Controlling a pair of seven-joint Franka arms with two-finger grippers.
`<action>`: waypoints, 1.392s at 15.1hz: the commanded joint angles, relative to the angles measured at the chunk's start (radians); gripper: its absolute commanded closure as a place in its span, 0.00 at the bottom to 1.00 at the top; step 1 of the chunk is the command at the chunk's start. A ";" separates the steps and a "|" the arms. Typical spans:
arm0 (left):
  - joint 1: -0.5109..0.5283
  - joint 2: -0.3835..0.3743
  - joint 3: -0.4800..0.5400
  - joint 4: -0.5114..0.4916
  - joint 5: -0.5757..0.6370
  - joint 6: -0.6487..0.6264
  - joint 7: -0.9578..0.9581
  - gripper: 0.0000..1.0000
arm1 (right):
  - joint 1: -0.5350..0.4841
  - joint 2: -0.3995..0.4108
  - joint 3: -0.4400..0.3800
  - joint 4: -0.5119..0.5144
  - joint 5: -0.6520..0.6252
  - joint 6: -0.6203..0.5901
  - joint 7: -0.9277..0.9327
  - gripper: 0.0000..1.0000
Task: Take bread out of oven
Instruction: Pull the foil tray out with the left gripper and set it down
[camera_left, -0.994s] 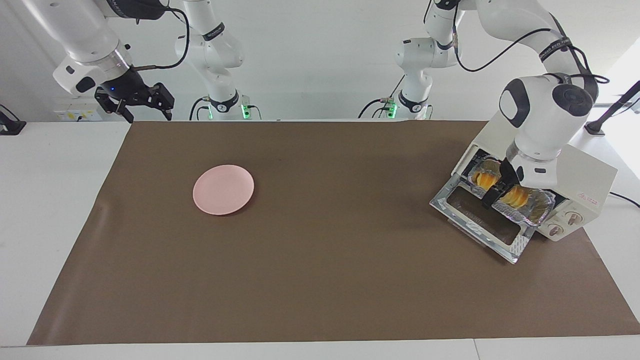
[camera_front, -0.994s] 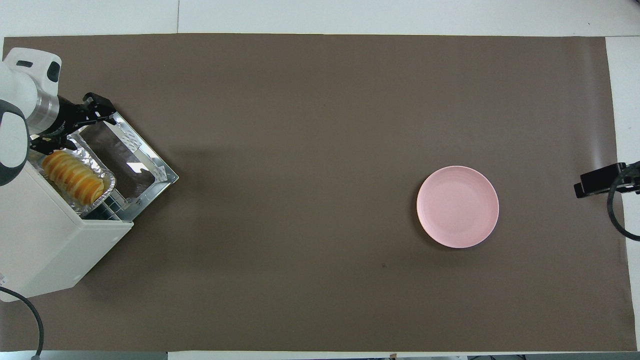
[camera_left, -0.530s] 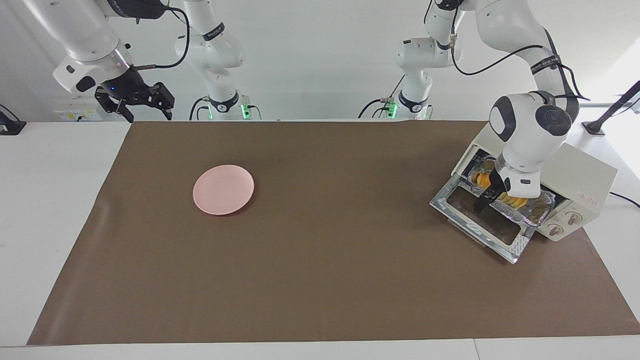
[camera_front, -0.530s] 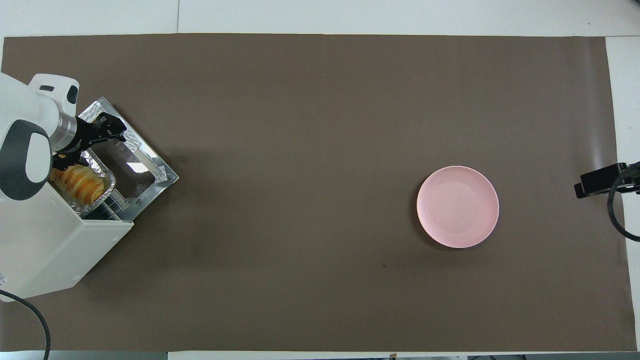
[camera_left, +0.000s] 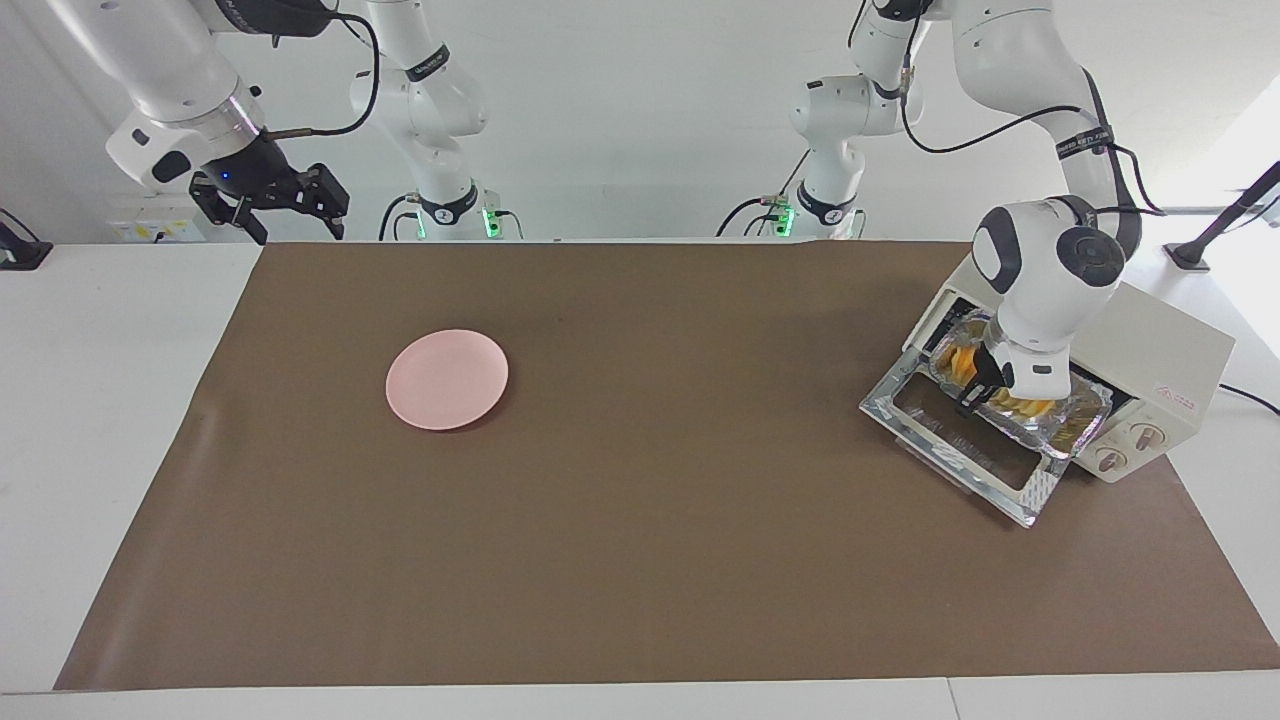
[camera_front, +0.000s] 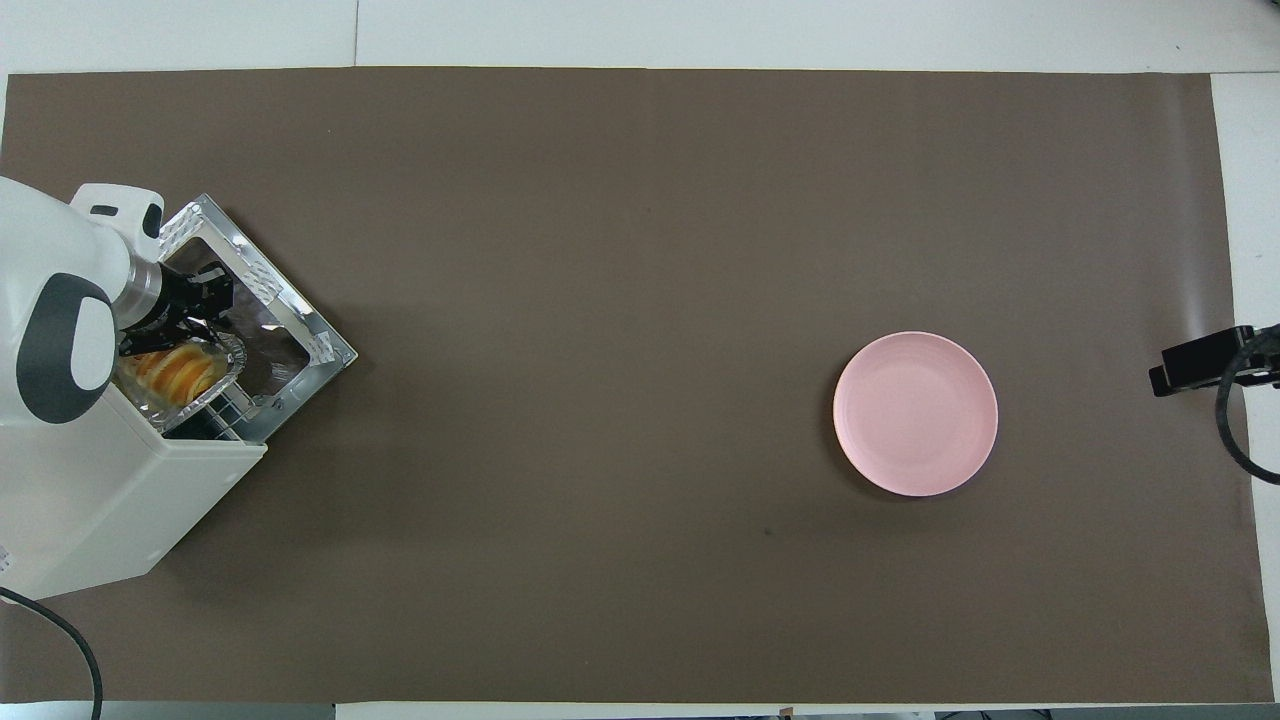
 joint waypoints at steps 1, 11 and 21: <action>-0.092 -0.009 -0.012 0.046 0.095 -0.045 0.004 1.00 | -0.017 -0.007 0.005 0.002 -0.007 -0.005 -0.026 0.00; -0.611 0.263 -0.029 0.375 -0.083 -0.002 0.027 1.00 | -0.017 -0.007 0.005 0.002 -0.008 -0.010 -0.026 0.00; -0.666 0.316 -0.007 0.418 -0.075 -0.111 -0.040 0.00 | -0.043 -0.005 0.003 0.002 -0.010 0.033 -0.017 0.00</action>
